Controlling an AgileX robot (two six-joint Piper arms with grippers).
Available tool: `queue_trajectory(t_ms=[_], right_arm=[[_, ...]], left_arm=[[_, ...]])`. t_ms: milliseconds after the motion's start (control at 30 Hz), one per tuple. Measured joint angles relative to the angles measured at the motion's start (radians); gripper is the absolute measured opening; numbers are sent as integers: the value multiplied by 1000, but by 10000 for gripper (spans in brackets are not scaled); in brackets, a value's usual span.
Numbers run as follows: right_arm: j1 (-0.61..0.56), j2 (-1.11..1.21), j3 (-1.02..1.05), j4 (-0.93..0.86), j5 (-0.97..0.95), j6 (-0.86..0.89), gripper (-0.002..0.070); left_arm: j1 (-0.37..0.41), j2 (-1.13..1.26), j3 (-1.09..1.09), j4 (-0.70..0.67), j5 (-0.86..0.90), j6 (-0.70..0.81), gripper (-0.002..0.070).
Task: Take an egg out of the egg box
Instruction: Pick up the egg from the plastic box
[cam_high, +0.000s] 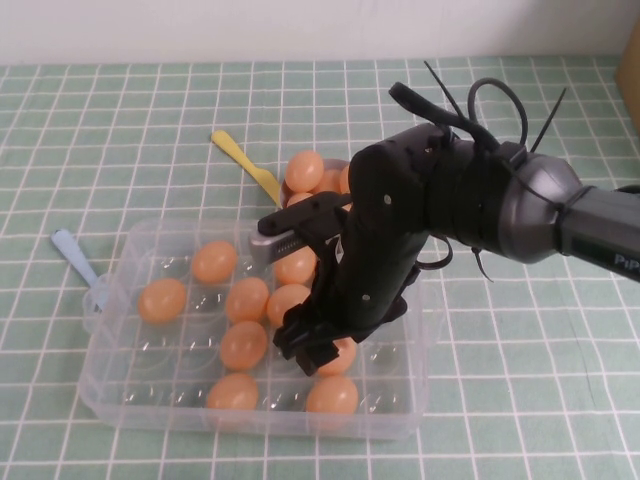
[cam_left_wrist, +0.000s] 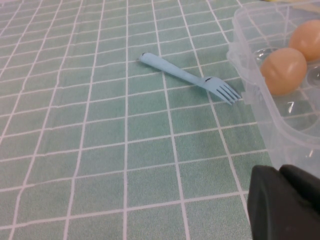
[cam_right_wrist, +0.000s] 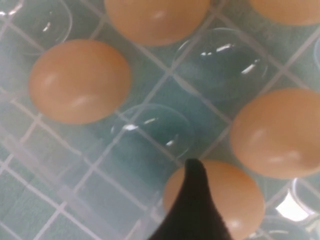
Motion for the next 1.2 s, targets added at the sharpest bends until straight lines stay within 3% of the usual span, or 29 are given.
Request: queue_trajectory(t_ms=[200,500,1200], right_arm=[[2,24,-2,-20,-12,0,500],[4,30,-6,-20,-24,0,601],[4,82,-12,-24,-67,2,609]], left_arm=[[0,0,0,0,0,0,-3],[0,0,0,0,0,0,-3],[0,0,0,0,0,0,-3]])
